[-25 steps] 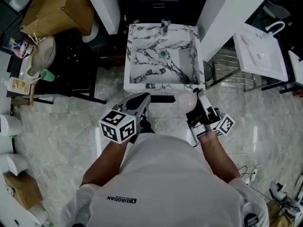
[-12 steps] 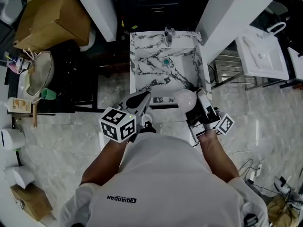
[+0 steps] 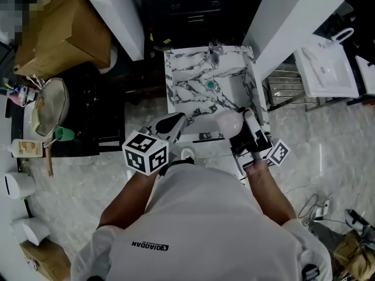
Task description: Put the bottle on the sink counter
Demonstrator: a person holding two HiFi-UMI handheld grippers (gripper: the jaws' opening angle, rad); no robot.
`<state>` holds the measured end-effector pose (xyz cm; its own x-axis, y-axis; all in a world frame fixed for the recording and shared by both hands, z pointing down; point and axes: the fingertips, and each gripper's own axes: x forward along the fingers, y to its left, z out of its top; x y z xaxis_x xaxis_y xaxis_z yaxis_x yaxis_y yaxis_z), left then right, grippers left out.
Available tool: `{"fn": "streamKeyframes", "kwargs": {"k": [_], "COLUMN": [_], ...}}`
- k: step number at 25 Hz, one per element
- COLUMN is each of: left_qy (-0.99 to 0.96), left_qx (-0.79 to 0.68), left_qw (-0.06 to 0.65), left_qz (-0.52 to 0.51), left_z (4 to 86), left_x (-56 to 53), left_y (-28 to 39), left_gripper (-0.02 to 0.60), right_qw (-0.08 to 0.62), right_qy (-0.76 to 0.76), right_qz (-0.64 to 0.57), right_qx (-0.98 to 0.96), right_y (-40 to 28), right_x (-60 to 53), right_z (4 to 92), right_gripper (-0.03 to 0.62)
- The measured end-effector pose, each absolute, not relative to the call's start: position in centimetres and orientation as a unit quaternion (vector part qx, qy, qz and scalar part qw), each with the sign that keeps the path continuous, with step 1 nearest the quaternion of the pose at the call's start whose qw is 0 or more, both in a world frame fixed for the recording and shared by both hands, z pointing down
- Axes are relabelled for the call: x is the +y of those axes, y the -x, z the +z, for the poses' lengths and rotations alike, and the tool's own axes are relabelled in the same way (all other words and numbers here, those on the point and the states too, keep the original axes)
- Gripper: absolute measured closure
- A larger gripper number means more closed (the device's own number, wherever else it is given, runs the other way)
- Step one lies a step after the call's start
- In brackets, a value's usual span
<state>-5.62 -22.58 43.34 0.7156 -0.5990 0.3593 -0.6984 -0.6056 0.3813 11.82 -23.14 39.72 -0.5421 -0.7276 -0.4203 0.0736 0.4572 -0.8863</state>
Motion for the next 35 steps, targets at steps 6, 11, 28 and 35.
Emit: {"fn": "streamKeyframes", "kwargs": {"k": [6, 11, 28, 35], "left_qy": [-0.898, -0.899, -0.897, -0.881], "left_qx": [-0.350, -0.347, -0.348, -0.384], "left_qw": [0.250, 0.251, 0.262, 0.271], "left_qz": [0.096, 0.090, 0.076, 0.056], "left_z": [43.5, 43.4, 44.7, 44.9], "left_x": [-24.7, -26.2, -27.9, -28.5], "left_y": [7.1, 8.9, 9.9, 11.5], "left_gripper": [0.566, 0.566, 0.566, 0.566], "right_qw": [0.419, 0.415, 0.354, 0.303], "right_qy": [0.236, 0.241, 0.266, 0.263], "right_qz": [-0.466, -0.459, -0.437, -0.443], "right_qx": [0.743, 0.748, 0.783, 0.802], "right_y": [-10.1, -8.1, -5.7, -5.1], "right_x": [-24.9, -26.4, -30.3, -31.8], "right_z": [40.1, 39.7, 40.3, 42.0], "right_gripper": [0.424, 0.424, 0.424, 0.424]}}
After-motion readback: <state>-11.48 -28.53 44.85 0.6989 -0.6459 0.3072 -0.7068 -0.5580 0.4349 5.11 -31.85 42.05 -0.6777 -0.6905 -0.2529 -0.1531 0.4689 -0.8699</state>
